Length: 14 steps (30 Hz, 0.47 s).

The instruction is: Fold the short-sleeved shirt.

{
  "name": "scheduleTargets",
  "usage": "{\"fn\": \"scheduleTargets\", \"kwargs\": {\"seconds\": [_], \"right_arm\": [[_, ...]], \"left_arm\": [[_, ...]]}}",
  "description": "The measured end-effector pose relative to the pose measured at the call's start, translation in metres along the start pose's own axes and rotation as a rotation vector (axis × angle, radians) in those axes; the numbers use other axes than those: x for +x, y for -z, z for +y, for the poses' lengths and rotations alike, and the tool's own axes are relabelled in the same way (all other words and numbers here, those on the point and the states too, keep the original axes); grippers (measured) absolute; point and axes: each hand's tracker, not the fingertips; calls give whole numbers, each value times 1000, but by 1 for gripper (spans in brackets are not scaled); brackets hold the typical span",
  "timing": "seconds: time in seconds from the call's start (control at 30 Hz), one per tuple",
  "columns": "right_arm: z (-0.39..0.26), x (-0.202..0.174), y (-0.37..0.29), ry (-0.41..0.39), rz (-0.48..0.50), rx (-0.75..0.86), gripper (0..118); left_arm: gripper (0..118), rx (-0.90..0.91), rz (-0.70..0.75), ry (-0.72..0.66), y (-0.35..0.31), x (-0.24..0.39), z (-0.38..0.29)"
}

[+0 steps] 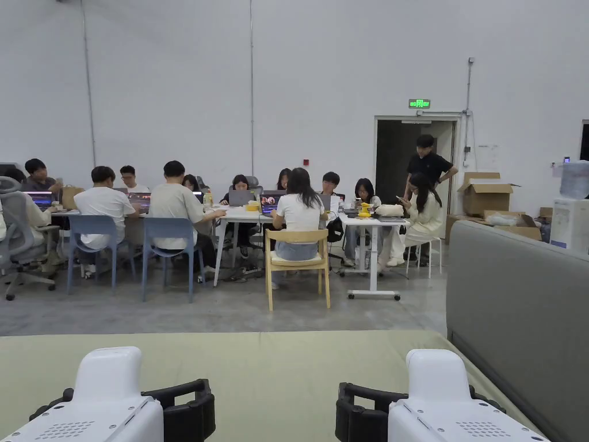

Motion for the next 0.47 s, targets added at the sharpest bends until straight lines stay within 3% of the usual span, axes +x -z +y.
{"fn": "scheduleTargets", "kwargs": {"seconds": [0.47], "right_arm": [[0, 7, -1, 44, 49, -4, 118]], "left_arm": [[118, -6, 4, -1, 0, 0, -2]]}}
